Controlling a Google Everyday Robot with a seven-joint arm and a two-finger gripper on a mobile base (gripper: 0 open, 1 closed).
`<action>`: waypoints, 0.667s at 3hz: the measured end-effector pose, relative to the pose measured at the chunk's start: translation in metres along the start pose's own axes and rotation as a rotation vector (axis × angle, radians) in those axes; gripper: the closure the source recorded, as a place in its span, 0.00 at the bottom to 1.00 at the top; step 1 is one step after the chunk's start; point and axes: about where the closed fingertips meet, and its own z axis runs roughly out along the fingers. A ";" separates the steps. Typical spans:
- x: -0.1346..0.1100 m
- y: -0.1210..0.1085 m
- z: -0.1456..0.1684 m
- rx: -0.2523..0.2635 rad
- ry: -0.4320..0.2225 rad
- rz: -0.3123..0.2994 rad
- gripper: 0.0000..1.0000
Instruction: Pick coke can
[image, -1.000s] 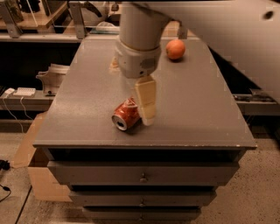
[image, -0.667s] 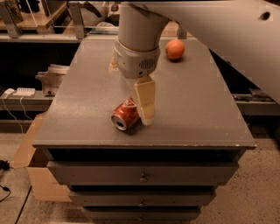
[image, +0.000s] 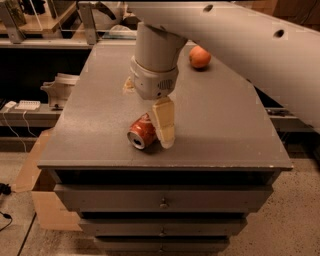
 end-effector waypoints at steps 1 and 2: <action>0.006 0.002 0.013 -0.010 -0.020 -0.004 0.00; 0.013 0.005 0.025 -0.018 -0.042 0.004 0.17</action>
Offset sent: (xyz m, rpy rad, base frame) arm 0.0027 -0.0187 -0.0421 0.0373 0.0731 -0.0033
